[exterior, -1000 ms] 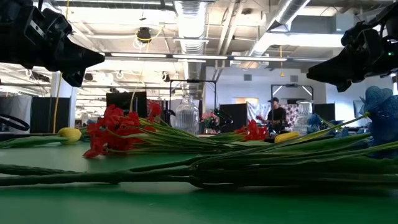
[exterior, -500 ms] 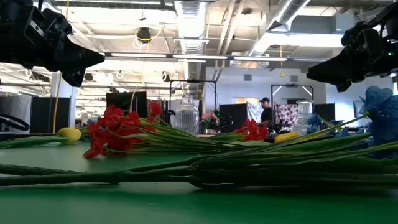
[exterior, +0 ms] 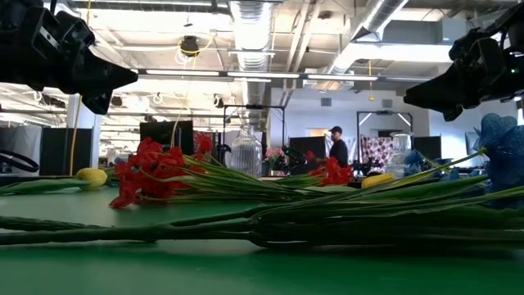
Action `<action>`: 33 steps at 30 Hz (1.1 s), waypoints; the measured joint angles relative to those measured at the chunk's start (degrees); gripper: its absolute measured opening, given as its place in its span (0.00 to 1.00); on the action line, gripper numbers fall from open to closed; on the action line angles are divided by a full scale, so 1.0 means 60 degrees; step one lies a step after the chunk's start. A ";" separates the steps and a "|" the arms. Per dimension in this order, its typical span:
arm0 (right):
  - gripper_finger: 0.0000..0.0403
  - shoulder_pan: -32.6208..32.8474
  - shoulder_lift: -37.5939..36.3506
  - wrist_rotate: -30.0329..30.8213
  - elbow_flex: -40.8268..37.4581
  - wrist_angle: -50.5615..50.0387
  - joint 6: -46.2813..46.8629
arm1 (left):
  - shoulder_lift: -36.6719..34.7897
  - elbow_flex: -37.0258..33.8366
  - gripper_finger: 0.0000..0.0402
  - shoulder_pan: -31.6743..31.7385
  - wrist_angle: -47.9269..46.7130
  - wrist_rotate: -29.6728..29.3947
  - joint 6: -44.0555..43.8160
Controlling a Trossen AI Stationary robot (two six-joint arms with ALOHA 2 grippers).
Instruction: Sort flowers into vase by color
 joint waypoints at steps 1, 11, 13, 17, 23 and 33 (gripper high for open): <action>0.35 -0.0001 0.0002 0.0002 0.0003 0.0000 -0.0001 | 0.0000 0.0003 0.00 0.0003 0.0000 0.0000 0.0000; 0.35 0.0000 0.0001 0.0002 0.0001 0.0001 -0.0002 | 0.0000 0.0003 0.00 0.0004 0.0000 0.0000 0.0000; 0.35 -0.0002 0.0001 -0.0001 0.0003 0.0003 0.0002 | 0.0000 0.0003 0.00 0.0004 0.0000 0.0000 0.0000; 0.35 -0.0001 0.0000 0.0002 0.0000 0.0000 0.0001 | 0.0000 0.0003 0.00 0.0001 0.0000 0.0000 0.0000; 0.35 -0.0001 0.0000 0.0002 0.0003 0.0003 -0.0002 | 0.0000 0.0001 0.00 0.0002 0.0000 0.0000 0.0000; 0.35 0.0002 0.0002 -0.0002 0.0000 0.0000 -0.0002 | 0.0000 0.0003 0.00 0.0000 0.0015 0.0000 -0.0444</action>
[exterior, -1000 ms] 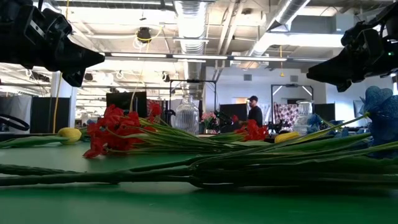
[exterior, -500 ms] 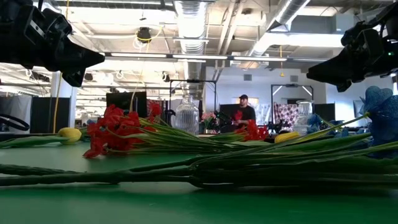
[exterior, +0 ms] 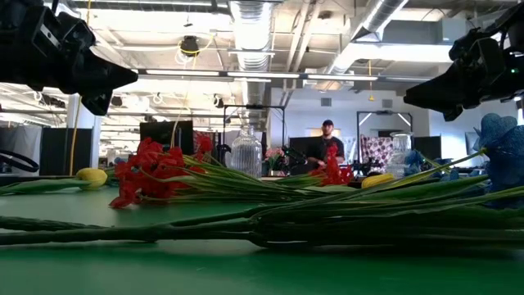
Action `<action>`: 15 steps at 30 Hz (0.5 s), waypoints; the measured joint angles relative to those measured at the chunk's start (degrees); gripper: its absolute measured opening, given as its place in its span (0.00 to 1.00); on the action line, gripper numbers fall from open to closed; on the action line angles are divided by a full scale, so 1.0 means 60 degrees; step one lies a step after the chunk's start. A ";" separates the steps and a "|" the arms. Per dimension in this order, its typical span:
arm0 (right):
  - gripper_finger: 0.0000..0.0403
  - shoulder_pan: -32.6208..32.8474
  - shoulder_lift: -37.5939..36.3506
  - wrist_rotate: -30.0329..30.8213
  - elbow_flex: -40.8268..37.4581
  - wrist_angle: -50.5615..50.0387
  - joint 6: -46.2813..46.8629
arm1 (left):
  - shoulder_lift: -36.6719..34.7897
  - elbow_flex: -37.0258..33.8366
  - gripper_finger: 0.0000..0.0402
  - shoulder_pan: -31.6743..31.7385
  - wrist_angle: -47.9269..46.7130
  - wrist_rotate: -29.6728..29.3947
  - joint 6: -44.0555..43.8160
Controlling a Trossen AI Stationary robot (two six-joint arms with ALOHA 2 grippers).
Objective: Sort flowers into vase by color
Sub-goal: Put the right blue flowers into the right transparent vase
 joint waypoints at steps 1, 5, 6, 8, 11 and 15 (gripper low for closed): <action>0.35 -0.0004 0.0000 0.0001 0.0000 0.0001 0.0001 | 0.0000 -0.0004 0.00 0.0002 0.0000 0.0002 -0.0271; 0.35 -0.0004 -0.0003 0.0004 0.0004 0.0003 0.0001 | 0.0000 -0.0004 0.00 0.0000 0.0045 -0.0050 -0.0957; 0.35 -0.0003 -0.0003 0.0004 0.0000 0.0000 0.0000 | 0.0000 -0.0004 0.00 0.0003 0.0132 -0.0233 -0.0997; 0.35 -0.0002 -0.0001 0.0002 0.0003 0.0002 0.0000 | -0.0007 -0.0003 0.00 0.0004 0.0176 -0.0675 -0.1392; 0.35 -0.0005 -0.0003 0.0002 0.0002 0.0000 0.0000 | -0.0004 -0.0004 0.00 0.0004 0.0135 -0.1109 -0.2362; 0.35 -0.0007 0.0000 0.0004 0.0003 0.0018 0.0000 | -0.0004 -0.0001 0.00 0.0004 0.0188 -0.1887 -0.2684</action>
